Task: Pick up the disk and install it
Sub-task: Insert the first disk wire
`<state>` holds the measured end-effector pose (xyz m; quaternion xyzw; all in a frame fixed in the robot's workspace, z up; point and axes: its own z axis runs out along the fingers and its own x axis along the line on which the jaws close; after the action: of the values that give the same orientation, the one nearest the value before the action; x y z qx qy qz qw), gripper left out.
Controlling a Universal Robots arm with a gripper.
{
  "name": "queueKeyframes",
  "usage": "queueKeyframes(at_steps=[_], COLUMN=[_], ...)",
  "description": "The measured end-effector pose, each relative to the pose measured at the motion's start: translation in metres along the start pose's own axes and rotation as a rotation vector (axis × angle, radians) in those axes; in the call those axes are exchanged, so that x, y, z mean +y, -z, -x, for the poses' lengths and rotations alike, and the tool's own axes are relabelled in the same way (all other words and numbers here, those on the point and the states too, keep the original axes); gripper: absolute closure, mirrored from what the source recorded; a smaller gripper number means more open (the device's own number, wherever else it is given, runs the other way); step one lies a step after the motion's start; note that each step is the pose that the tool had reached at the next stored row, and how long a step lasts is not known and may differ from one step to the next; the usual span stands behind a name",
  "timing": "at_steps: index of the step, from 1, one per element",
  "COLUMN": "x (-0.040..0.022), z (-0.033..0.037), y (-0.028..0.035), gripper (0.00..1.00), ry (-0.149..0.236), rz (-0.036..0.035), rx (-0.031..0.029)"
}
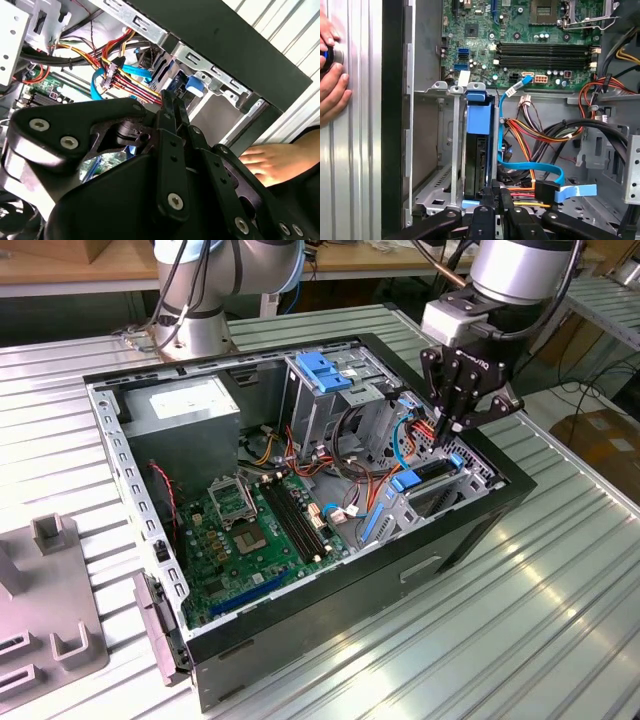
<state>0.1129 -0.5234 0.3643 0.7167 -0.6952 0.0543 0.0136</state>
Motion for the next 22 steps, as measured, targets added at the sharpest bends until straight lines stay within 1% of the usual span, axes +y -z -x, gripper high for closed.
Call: queueKeyframes(at_steps=[5,6,7,8,9,22], x=[-0.0003,-0.0002,-0.0001,-0.0001,-0.0001,-0.0001], z=[-0.003,-0.004,-0.0057,-0.0068,-0.0071,-0.0071], y=[-0.0016,-0.0019,-0.0024,-0.0029,-0.0032,-0.0031], gripper=[0.84,0.84,0.84,0.84,0.84,0.84], ry=[-0.017,-0.02,-0.023,-0.024,-0.024,-0.025], rz=[0.0017,0.002,0.0022,0.0022,0.0021,0.002], rx=[0.0009,0.0002,-0.0057,-0.01,-0.012,-0.0186])
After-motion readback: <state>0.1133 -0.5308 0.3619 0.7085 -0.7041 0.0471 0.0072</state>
